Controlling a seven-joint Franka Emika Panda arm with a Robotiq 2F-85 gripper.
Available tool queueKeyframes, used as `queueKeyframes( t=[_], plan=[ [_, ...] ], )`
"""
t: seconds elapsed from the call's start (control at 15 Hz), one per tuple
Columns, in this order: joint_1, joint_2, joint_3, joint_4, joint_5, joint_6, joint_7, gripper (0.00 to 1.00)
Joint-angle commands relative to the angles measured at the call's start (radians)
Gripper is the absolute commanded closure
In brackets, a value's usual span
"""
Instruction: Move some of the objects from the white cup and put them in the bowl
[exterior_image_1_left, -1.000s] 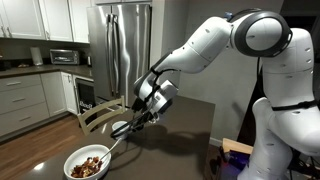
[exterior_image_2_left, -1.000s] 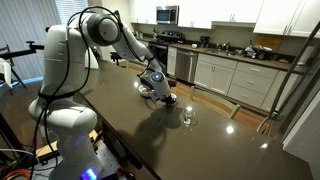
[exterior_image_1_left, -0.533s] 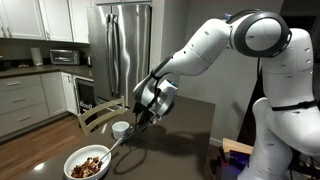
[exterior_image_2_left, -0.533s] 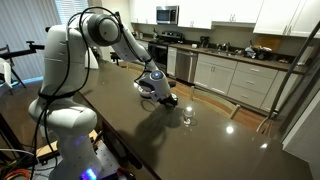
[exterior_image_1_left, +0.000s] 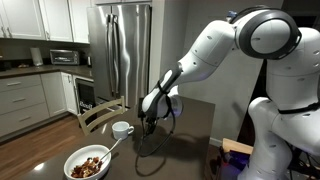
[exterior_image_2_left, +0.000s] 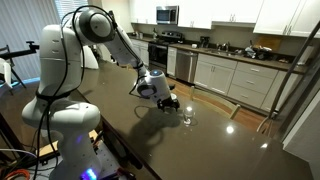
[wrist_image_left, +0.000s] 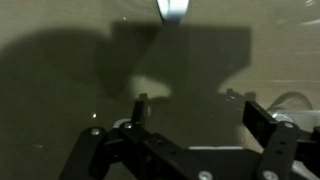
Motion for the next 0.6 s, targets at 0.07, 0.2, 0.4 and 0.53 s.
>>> queueKeyframes(
  t=[0.07, 0.2, 0.4, 0.53],
  plan=[
    [0.079, -0.006, -0.100, -0.011, -0.086, -0.029, 0.060, 0.00],
    [0.072, -0.002, -0.088, -0.011, -0.085, -0.028, 0.059, 0.00],
    [0.078, 0.010, -0.099, -0.009, -0.095, -0.036, 0.070, 0.00],
    [0.120, 0.032, -0.160, -0.011, -0.147, -0.044, 0.096, 0.00]
  ],
)
